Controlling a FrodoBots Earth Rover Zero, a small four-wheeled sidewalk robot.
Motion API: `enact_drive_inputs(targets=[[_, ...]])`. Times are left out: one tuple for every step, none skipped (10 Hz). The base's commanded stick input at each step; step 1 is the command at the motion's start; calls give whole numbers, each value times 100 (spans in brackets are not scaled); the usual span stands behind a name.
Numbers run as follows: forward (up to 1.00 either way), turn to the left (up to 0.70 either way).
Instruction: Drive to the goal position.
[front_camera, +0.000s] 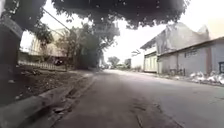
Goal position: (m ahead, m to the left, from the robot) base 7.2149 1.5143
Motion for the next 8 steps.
enact_drive_inputs(targets=[[70,0],[70,0],[70,0],[70,7],[70,25],[70,35],[70,9],[70,0]])
